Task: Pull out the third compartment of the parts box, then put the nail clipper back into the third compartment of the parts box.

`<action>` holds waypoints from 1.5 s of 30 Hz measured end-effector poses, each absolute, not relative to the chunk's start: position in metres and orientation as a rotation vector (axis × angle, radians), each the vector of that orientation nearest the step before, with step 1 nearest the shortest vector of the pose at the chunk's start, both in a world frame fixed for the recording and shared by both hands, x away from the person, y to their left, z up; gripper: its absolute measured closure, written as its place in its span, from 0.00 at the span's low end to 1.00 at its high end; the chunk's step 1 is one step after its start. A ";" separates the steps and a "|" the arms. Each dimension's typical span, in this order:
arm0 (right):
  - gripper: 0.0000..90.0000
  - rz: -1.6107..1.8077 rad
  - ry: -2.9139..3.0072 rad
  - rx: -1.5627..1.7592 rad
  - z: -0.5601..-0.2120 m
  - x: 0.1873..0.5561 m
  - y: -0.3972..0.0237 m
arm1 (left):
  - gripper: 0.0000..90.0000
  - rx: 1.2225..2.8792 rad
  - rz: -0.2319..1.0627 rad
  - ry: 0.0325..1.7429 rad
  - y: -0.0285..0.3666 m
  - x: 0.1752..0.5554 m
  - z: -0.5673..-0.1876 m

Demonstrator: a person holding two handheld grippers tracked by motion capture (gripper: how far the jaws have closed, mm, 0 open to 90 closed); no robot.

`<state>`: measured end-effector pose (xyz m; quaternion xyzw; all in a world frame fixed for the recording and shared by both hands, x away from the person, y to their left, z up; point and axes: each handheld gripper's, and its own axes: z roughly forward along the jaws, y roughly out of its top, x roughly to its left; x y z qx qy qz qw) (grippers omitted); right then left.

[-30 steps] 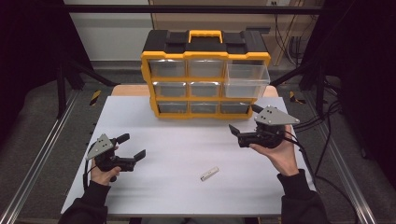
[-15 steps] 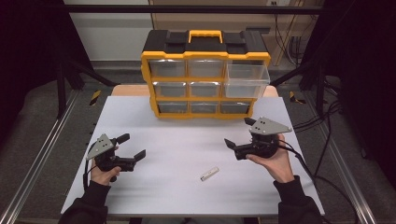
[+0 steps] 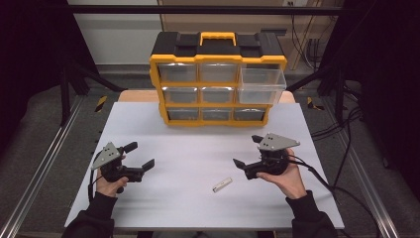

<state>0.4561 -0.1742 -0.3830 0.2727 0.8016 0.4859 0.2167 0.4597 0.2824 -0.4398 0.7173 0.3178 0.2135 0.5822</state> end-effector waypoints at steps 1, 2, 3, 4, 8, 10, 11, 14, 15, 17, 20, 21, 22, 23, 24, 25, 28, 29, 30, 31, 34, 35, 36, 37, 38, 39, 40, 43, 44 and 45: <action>0.04 1.345 2.228 0.756 -0.384 0.456 -0.173 | 0.03 1.675 0.498 0.744 0.282 0.460 -0.440; 0.04 1.343 2.241 0.756 -0.385 0.456 -0.173 | 0.03 1.676 0.497 0.744 0.283 0.460 -0.440; 0.04 1.341 2.252 0.755 -0.386 0.456 -0.172 | 0.03 1.676 0.497 0.744 0.283 0.460 -0.440; 0.04 1.337 2.263 0.753 -0.387 0.456 -0.171 | 0.03 1.675 0.496 0.745 0.283 0.460 -0.440; 0.04 1.335 2.301 0.747 -0.391 0.455 -0.167 | 0.03 1.677 0.494 0.744 0.283 0.460 -0.441; 0.04 1.331 2.317 0.746 -0.393 0.455 -0.165 | 0.03 1.677 0.494 0.743 0.283 0.460 -0.440; 0.04 1.329 2.324 0.742 -0.395 0.455 -0.164 | 0.03 1.676 0.493 0.742 0.283 0.460 -0.440; 0.03 1.328 2.349 0.724 -0.398 0.454 -0.160 | 0.03 1.676 0.494 0.742 0.283 0.459 -0.440; 0.03 1.329 2.355 0.722 -0.399 0.454 -0.159 | 0.03 1.676 0.495 0.742 0.283 0.459 -0.440; 0.03 1.330 2.366 0.718 -0.401 0.453 -0.157 | 0.03 1.675 0.494 0.742 0.283 0.459 -0.440; 0.03 1.326 2.389 0.713 -0.404 0.453 -0.154 | 0.03 1.676 0.494 0.743 0.283 0.459 -0.440; 0.03 1.318 2.397 0.709 -0.405 0.453 -0.153 | 0.03 1.676 0.494 0.743 0.283 0.460 -0.440; 0.04 1.314 2.402 0.708 -0.406 0.453 -0.152 | 0.03 1.678 0.494 0.744 0.283 0.460 -0.440; 0.04 1.315 2.409 0.702 -0.407 0.453 -0.152 | 0.03 1.679 0.494 0.744 0.283 0.460 -0.440; 0.03 1.315 2.414 0.700 -0.407 0.452 -0.151 | 0.03 1.678 0.494 0.744 0.283 0.460 -0.441; 0.04 1.313 2.419 0.694 -0.407 0.452 -0.151 | 0.03 1.679 0.495 0.744 0.283 0.460 -0.440; 0.04 1.313 2.435 0.678 -0.409 0.451 -0.149 | 0.03 1.677 0.493 0.746 0.282 0.460 -0.441; 0.04 1.303 2.443 0.672 -0.410 0.451 -0.147 | 0.03 1.677 0.493 0.746 0.282 0.460 -0.441; 0.04 1.298 2.448 0.670 -0.410 0.451 -0.146 | 0.03 1.677 0.492 0.745 0.282 0.460 -0.441; 0.04 1.290 2.456 0.661 -0.411 0.451 -0.145 | 0.03 1.678 0.493 0.745 0.282 0.460 -0.441; 0.05 1.272 2.480 0.645 -0.414 0.451 -0.140 | 0.03 1.678 0.493 0.743 0.282 0.459 -0.440; 0.05 1.266 2.488 0.640 -0.416 0.451 -0.138 | 0.03 1.679 0.492 0.744 0.282 0.460 -0.441; 0.05 1.255 2.498 0.633 -0.417 0.451 -0.136 | 0.03 1.677 0.491 0.746 0.282 0.460 -0.441; 0.05 1.249 2.503 0.632 -0.418 0.451 -0.135 | 0.03 1.679 0.490 0.747 0.282 0.460 -0.441; 0.04 1.241 2.513 0.628 -0.420 0.451 -0.134 | 0.03 1.679 0.490 0.747 0.282 0.460 -0.441; 0.04 1.231 2.523 0.622 -0.421 0.451 -0.133 | 0.03 1.680 0.489 0.746 0.282 0.460 -0.441; 0.04 1.222 2.530 0.621 -0.422 0.451 -0.131 | 0.03 1.681 0.490 0.746 0.282 0.460 -0.441; 0.05 1.201 2.554 0.610 -0.427 0.451 -0.128 | 0.03 1.683 0.491 0.747 0.282 0.460 -0.441; 0.05 1.190 2.562 0.609 -0.429 0.451 -0.127 | 0.03 1.685 0.492 0.747 0.281 0.460 -0.441; 0.05 1.182 2.571 0.605 -0.430 0.451 -0.126 | 0.03 1.686 0.492 0.747 0.281 0.460 -0.441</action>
